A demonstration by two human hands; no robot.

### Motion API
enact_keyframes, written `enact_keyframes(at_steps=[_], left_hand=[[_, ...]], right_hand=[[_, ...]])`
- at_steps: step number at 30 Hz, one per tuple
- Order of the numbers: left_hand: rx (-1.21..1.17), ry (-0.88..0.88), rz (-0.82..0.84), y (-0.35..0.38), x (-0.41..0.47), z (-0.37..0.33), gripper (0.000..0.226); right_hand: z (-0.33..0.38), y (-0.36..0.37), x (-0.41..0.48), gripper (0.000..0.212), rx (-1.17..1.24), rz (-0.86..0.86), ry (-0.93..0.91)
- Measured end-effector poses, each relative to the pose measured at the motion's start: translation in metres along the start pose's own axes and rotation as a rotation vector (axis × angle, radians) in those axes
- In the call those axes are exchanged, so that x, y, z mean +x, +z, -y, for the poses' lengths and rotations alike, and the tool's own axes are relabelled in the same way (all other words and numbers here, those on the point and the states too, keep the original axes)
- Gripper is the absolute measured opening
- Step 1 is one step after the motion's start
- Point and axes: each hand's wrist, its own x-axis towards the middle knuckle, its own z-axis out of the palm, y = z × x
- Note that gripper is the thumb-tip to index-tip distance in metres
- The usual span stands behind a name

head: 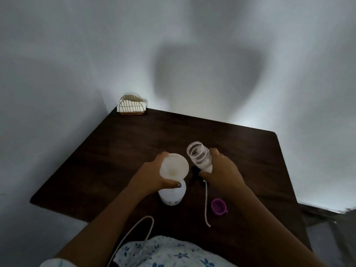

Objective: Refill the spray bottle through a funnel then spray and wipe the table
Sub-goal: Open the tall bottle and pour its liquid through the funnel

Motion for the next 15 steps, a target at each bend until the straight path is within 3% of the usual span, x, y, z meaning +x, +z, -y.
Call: enact_keyframes(at_steps=[4,7,10,12,15], left_hand=[[0.122,0.011,-0.02,-0.002,0.0,-0.001,0.107],[0.368,-0.006,-0.054,-0.005,-0.005,-0.011,0.121],[0.557,0.056,-0.277,-0.011,-0.011,-0.029,0.126],[0.5,0.165,-0.388,-0.013,-0.012,-0.042,0.12],[0.192,0.339,-0.321,-0.008,-0.004,-0.066,0.102]], right_hand=[[0.004,-0.004,0.001,0.062,0.041,-0.011,-0.008],[0.004,-0.007,0.0,0.062,0.057,-0.019,-0.012],[0.004,-0.011,-0.002,0.063,0.091,-0.047,-0.006],[0.007,-0.016,-0.004,0.062,0.099,-0.08,0.001],[0.013,-0.025,-0.007,0.064,0.111,-0.134,-0.019]])
